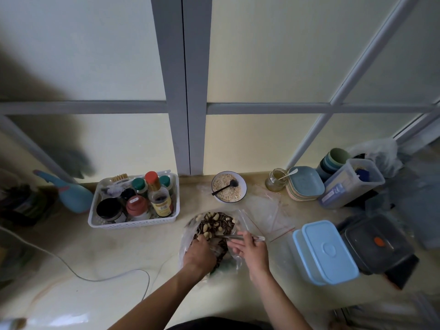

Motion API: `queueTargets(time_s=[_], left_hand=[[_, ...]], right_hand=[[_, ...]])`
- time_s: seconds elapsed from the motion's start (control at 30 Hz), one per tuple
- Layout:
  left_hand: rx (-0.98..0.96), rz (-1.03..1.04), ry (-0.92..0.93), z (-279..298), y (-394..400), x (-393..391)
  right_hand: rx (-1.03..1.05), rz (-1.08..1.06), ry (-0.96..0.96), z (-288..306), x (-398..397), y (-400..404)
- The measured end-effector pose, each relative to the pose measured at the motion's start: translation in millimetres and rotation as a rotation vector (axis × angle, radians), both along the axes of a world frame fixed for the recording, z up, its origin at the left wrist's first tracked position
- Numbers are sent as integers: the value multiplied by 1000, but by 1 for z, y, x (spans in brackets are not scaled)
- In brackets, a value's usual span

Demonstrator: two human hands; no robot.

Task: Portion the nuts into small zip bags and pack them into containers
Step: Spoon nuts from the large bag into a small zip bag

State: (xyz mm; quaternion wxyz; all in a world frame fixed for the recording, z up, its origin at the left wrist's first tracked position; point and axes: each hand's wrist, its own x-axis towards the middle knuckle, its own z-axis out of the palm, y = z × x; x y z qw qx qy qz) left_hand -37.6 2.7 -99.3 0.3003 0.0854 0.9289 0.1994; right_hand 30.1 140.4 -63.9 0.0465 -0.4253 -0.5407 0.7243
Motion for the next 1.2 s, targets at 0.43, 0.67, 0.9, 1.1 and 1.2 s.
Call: queueTargets(time_s=[0.43,0.67,0.9,1.1,1.2], left_hand=[[80,101,-7,6,-1,-1],[217,212,-107,-69,-8,-33],[354,184,-66,14,3,-25],[337,137,-23,19,2,-26],[328,116,21,17,0,-26]], right_hand=[[173,1,-35,15,-3,17],[269,19,-36,41,3,39],[322,70,-34,56,10,45],[340,111,-16,63,9,45],[388,165,-8,64,6,45]])
